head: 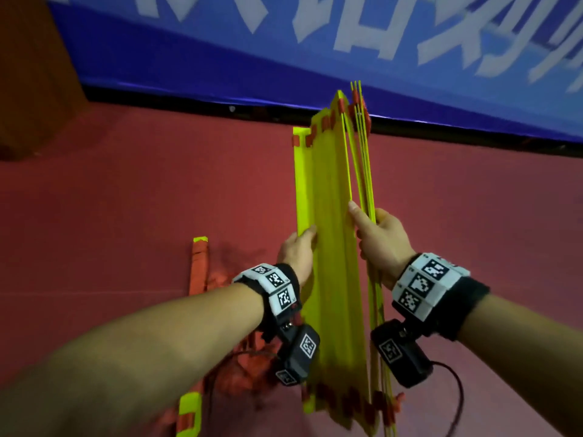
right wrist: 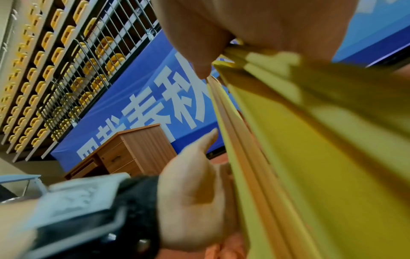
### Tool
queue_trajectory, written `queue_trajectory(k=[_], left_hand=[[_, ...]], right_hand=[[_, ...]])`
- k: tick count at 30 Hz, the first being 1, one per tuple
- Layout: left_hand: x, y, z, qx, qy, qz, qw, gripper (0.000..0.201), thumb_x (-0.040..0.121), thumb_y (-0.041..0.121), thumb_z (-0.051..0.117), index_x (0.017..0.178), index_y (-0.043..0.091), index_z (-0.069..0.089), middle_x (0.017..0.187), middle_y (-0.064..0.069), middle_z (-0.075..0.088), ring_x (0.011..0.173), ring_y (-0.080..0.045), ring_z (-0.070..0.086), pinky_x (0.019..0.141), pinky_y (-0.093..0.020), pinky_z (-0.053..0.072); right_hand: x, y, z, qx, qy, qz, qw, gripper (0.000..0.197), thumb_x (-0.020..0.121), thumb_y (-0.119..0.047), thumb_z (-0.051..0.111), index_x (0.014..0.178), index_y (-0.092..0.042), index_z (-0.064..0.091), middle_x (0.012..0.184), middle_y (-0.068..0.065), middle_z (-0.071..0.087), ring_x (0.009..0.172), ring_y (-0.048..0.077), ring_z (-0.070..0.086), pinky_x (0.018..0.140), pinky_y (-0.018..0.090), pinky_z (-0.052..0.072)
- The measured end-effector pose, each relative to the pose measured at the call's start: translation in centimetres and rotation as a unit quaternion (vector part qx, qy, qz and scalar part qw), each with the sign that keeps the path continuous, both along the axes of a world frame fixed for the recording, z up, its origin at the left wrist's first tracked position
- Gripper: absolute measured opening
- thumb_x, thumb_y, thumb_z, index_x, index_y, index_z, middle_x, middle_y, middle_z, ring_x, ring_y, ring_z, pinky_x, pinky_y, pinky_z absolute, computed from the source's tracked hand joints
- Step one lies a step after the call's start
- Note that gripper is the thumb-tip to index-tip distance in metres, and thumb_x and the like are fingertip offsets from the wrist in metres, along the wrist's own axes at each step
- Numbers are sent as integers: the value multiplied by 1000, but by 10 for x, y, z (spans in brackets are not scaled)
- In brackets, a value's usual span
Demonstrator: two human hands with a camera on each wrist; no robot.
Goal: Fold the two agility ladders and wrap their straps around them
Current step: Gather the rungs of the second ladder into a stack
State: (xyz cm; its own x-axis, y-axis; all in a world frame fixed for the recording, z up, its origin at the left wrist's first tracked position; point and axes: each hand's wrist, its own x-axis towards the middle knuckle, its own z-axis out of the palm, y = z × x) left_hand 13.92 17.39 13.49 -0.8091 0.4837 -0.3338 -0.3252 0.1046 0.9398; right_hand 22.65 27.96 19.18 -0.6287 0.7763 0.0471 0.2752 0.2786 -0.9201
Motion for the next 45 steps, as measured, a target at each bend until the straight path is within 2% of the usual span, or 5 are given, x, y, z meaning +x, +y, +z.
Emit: queue_trajectory(k=[10, 28, 34, 39, 45], left_hand=[[-13, -66, 93, 23, 318, 3, 948, 61, 90, 59, 43, 128, 15, 63, 123, -6, 70, 116, -27, 62, 101, -43, 48], [-7, -91, 91, 45, 237, 56, 969, 57, 110, 36, 35, 160, 14, 21, 166, 1, 26, 152, -12, 23, 113, -15, 17], [-7, -91, 84, 50, 216, 59, 973, 27, 105, 44, 48, 129, 33, 52, 119, 13, 69, 110, -12, 66, 102, -43, 51], [-18, -92, 81, 37, 239, 118, 963, 15, 104, 29, 53, 118, 23, 58, 106, 6, 71, 101, -20, 68, 94, -47, 53], [-19, -99, 87, -16, 273, 158, 949, 25, 106, 18, 50, 129, 9, 54, 102, 17, 59, 111, -28, 59, 77, -19, 33]], right_hand=[[-34, -39, 32, -51, 112, 14, 992, 46, 90, -67, 59, 95, -22, 56, 74, -4, 57, 69, 17, 55, 72, 43, 47], [-55, -86, 14, -142, 148, 135, 970, 42, 86, -70, 61, 84, -28, 56, 63, -9, 46, 56, 11, 43, 54, 33, 34], [-54, -97, 25, -166, 163, 214, 949, 37, 106, -42, 49, 81, -17, 59, 53, -13, 56, 49, -2, 53, 49, 15, 41], [-55, -103, 28, -108, 158, 159, 968, 26, 95, -33, 71, 107, -10, 72, 97, 6, 79, 93, 28, 75, 87, 52, 59], [-51, -93, 27, -28, 126, 124, 984, 26, 96, -42, 61, 100, -19, 72, 92, 4, 78, 88, 27, 73, 85, 51, 57]])
